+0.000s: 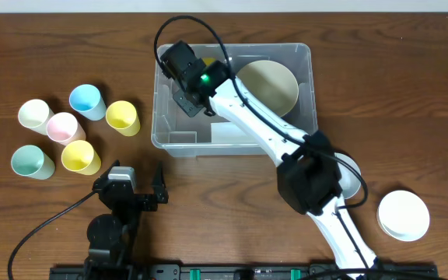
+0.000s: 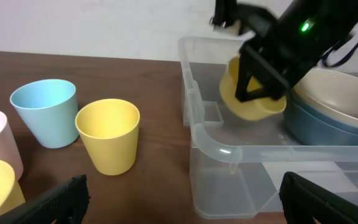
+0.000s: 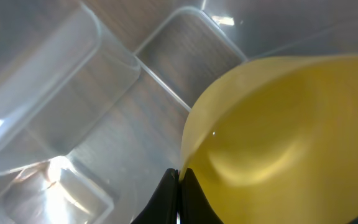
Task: Pack container
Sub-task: 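Carry the yellow bowl into the container's left side and release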
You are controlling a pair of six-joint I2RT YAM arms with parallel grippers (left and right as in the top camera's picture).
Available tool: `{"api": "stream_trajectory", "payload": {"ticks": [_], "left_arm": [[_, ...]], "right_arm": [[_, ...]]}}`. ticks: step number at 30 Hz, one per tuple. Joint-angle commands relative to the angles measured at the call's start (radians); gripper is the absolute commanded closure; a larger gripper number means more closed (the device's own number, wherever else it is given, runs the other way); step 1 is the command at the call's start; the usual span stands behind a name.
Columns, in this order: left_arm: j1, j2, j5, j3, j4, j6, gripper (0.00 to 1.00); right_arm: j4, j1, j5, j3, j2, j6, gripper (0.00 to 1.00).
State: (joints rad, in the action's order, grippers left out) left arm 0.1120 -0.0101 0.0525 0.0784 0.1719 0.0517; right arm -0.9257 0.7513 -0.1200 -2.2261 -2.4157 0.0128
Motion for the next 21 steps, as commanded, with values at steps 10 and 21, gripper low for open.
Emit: {"api": "stream_trajectory", "payload": {"ticks": [10, 21], "left_arm": [[-0.004, 0.006, 0.007, -0.017, 0.033, -0.002, 0.02], [-0.004, 0.006, 0.007, -0.017, 0.032, -0.002, 0.02]], "right_arm": [[0.097, 0.006, 0.004, -0.004, -0.035, 0.027, 0.73], [-0.108, 0.005, -0.022, -0.212, 0.011, 0.024, 0.65]]}}
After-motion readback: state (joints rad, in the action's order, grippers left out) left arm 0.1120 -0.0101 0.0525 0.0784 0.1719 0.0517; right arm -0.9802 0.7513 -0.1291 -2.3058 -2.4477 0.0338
